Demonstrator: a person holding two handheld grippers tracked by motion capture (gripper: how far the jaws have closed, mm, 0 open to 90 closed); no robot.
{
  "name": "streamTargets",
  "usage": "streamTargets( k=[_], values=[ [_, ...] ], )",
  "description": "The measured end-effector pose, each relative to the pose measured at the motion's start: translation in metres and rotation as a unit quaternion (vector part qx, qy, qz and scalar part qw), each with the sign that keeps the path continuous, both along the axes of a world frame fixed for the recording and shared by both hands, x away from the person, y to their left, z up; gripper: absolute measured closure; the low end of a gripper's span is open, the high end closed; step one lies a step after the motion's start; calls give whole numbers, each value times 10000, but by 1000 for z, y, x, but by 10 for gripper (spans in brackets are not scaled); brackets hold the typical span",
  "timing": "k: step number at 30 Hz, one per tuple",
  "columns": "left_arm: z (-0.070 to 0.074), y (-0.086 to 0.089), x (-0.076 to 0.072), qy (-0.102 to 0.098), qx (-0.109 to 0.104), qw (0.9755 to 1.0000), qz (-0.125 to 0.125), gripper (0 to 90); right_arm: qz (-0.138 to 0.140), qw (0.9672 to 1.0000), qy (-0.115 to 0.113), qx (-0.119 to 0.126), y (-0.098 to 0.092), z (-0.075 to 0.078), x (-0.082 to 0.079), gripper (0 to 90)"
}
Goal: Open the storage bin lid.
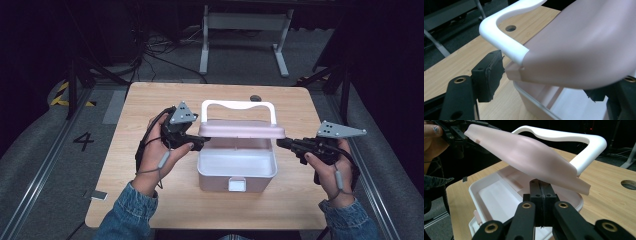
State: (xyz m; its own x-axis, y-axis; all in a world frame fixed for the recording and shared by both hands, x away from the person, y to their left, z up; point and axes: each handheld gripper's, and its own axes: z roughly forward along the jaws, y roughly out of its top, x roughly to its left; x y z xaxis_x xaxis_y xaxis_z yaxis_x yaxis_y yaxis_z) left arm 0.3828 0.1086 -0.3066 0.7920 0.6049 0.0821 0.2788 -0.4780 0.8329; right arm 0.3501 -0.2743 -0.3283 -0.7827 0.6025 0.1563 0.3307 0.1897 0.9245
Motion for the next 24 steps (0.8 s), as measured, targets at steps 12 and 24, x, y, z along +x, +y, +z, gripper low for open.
streamTargets(
  k=[12, 24],
  values=[
    [-1, -6, 9, -63, 26, 10000, 0, 321, -26, 9999, 10, 140, -1, 2, 1, 892],
    [6, -15, 9, -313, -109, 9992, -218, 322, -91, 9998, -8, 170, -4, 2, 1, 884]
  ],
)
